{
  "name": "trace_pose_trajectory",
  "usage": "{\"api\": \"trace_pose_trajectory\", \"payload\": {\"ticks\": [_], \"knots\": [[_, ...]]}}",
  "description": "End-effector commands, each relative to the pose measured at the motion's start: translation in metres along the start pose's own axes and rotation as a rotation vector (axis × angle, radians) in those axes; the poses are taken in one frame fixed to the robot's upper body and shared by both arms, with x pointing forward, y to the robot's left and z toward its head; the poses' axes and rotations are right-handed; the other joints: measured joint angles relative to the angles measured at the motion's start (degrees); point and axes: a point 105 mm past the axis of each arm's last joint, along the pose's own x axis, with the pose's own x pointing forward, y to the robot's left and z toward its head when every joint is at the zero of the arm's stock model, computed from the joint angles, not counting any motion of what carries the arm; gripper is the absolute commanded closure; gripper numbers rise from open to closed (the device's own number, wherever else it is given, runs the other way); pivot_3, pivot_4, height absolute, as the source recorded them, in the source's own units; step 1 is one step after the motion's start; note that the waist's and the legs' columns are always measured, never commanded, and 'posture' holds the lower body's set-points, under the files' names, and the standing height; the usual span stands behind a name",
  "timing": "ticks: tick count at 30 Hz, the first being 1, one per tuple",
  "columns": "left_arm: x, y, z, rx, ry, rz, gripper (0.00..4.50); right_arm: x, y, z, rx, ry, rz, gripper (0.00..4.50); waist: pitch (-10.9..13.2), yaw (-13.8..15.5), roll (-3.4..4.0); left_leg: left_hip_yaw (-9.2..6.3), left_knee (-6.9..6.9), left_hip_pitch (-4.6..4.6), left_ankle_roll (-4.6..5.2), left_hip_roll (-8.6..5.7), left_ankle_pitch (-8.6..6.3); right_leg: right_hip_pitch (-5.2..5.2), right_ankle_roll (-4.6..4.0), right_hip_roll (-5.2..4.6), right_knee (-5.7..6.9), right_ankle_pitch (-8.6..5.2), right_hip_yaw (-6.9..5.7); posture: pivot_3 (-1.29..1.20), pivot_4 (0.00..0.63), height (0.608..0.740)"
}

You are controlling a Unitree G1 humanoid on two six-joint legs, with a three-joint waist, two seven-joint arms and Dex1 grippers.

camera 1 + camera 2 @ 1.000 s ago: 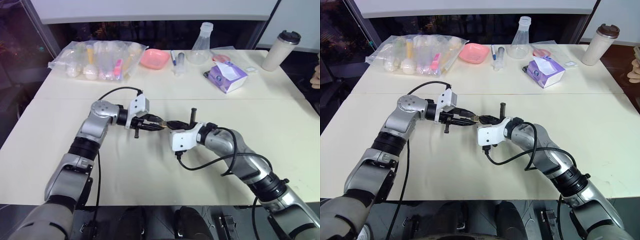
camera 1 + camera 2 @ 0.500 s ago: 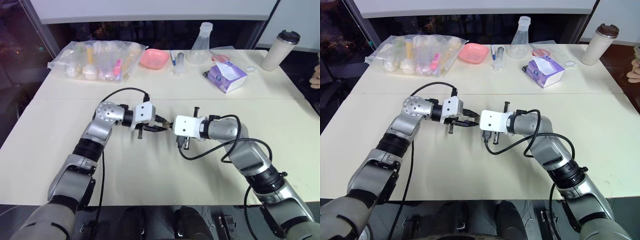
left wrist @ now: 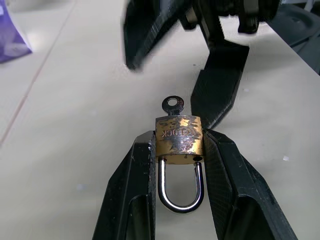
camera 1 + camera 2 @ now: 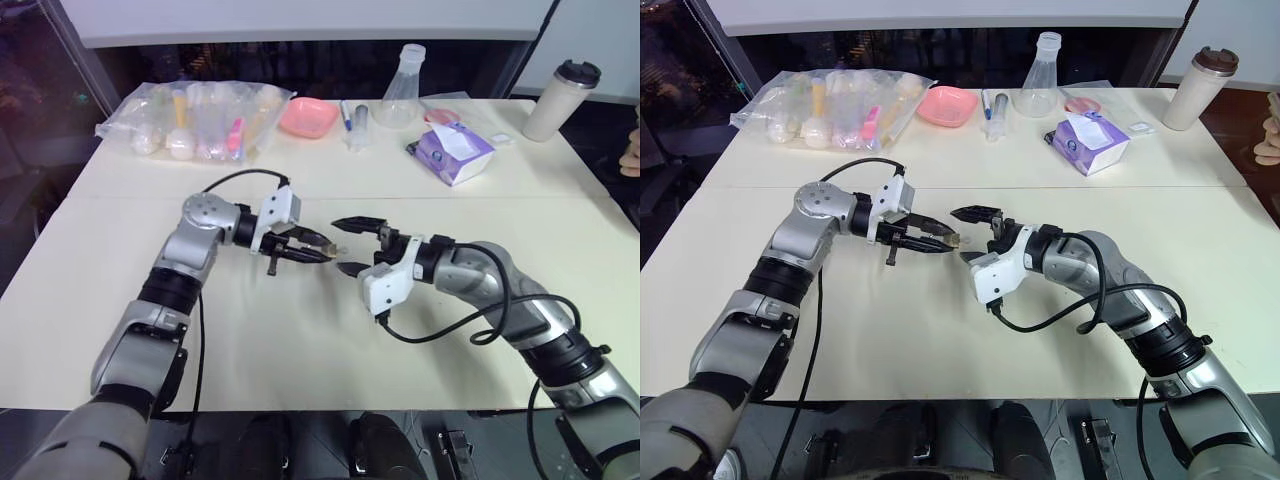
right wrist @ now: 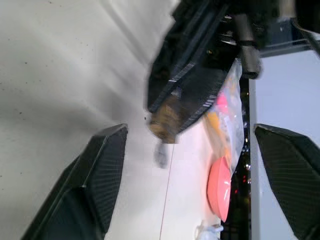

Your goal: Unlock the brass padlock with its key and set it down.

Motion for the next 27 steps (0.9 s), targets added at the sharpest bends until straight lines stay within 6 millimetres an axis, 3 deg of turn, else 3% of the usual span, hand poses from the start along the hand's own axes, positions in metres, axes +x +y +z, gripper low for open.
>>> {"api": "trace_pose_trajectory", "payload": {"ticks": [1,9,12,18,27], "knots": [[-0.003,0.005,0.012,0.019,-0.029,0.004,3.75,-0.001,-0.015,0.004,-0.024,-0.032,-0.053,0.71,0.0,0.0,0.0,0.0,0.0,0.0,0.0,0.0,0.0,0.0,0.0,0.0,0.0,0.0,0.0,0.0,0.15,0.715],[-0.002,0.004,0.02,0.006,-0.054,-0.015,3.75,0.005,-0.023,0.006,-0.083,-0.062,-0.087,0.71,0.0,0.0,0.0,0.0,0.03,0.0,0.0,0.01,0.0,0.0,0.0,0.0,0.03,0.0,0.0,0.0,0.15,0.715],[-0.002,0.003,0.02,-0.007,-0.065,-0.023,3.75,0.007,-0.023,0.007,-0.091,-0.067,-0.088,1.54,0.0,0.0,0.0,-0.01,0.03,0.0,0.0,0.01,0.0,0.0,0.0,0.0,0.04,0.0,0.01,0.0,0.15,0.715],[-0.003,0.003,0.019,-0.024,-0.063,-0.018,3.75,0.008,-0.025,0.009,-0.106,-0.083,-0.098,4.49,0.0,0.0,0.0,0.0,0.04,0.0,0.0,0.01,0.0,0.0,0.0,-0.01,0.05,0.0,0.01,0.0,0.15,0.715],[-0.004,0.002,0.017,-0.061,-0.042,-0.018,3.75,0.008,-0.025,0.008,-0.115,-0.082,-0.096,4.49,0.0,0.0,0.0,-0.01,0.07,-0.01,0.0,0.01,0.0,0.0,0.0,-0.01,0.07,0.0,0.01,0.0,0.15,0.715]]}}
